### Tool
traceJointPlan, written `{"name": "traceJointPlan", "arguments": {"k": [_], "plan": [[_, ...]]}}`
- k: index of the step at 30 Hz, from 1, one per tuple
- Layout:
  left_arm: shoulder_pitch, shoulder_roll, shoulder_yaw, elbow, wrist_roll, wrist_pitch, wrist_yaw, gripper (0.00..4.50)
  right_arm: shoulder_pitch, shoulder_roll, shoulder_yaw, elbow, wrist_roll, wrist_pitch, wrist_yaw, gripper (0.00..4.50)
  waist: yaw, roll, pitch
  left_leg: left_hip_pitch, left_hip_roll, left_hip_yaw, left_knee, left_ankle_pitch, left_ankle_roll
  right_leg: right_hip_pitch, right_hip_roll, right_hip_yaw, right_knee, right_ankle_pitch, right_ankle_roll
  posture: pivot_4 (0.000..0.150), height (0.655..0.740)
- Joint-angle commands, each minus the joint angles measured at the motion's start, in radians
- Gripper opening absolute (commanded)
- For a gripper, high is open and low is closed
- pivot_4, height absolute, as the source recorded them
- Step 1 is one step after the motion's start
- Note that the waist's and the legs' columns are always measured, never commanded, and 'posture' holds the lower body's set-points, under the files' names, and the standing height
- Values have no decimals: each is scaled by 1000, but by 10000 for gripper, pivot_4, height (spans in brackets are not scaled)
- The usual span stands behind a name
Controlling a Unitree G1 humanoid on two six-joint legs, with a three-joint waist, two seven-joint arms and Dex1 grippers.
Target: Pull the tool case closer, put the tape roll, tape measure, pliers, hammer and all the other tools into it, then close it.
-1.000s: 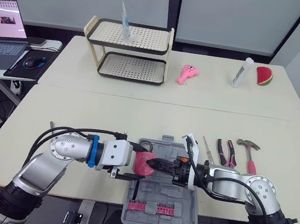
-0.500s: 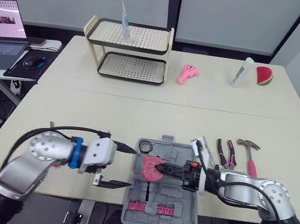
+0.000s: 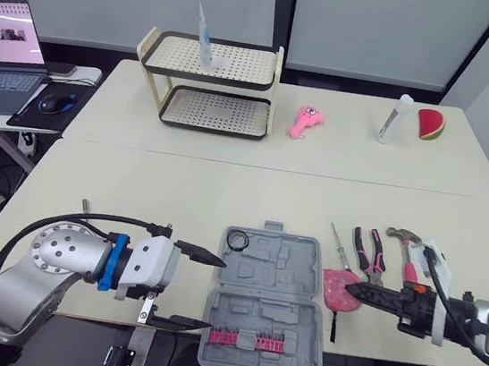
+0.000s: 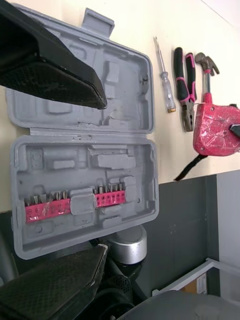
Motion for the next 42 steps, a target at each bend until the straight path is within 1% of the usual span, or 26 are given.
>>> {"name": "traceJointPlan", "arguments": {"k": [1,4,8,14,22,28,30,34,38,40,42], "plan": [[15,7,11,-45,-7,-21,-6,45000,35,-39,-44,2,9,22,35,7924,0,0,0,0,0,0,0,0,0,0,0,0,0,0,0,1500,7290],[22,-2,-6,-57,1,-24,2,45000,43,-32,-3,26,-68,30,47,7924,1,0,0,0,0,0,0,0,0,0,0,0,0,0,0,1500,7290],[18,-11,-22,-70,6,-18,12,45000,10,22,71,49,-171,27,56,7924,1,0,0,0,0,0,1,0,0,0,0,0,0,0,0,1500,7290],[12,-16,-39,-81,5,-11,26,45000,-8,105,121,84,-314,28,64,7924,1,0,0,0,0,0,1,0,0,0,0,0,0,0,0,1500,7290],[-4,-22,-55,-87,3,-2,38,45000,-13,167,115,105,-412,49,103,7924,1,0,0,0,0,0,1,0,0,0,0,0,0,0,0,1500,7290],[-27,-28,-67,-77,5,-5,40,45000,-38,208,107,148,-450,84,91,7924,1,0,0,0,-1,0,1,0,0,0,0,0,0,0,0,1500,7290],[-29,-28,-69,-76,5,-6,42,45000,-43,212,99,156,-457,96,91,15216,1,0,0,0,0,0,0,0,0,0,0,0,0,0,0,1500,7290],[-31,-28,-71,-77,6,-6,46,45000,-33,201,65,157,-455,121,101,22220,1,0,0,0,-1,0,1,0,0,0,0,0,0,0,0,1500,7290],[-28,-29,-67,-78,6,-6,51,45000,1,155,-23,131,-434,155,137,29595,2,0,0,0,-1,0,1,0,0,0,0,0,0,0,0,1500,7290],[-21,-28,-66,-80,5,-9,52,45000,28,99,-86,95,-461,170,208,33403,2,1,0,0,-1,0,1,0,0,0,0,0,0,0,0,1500,7290],[-15,-28,-65,-82,6,-11,53,45000,52,53,-117,46,-525,157,293,39020,3,1,0,0,-1,1,1,0,0,0,0,0,0,0,0,1500,7290]]}}
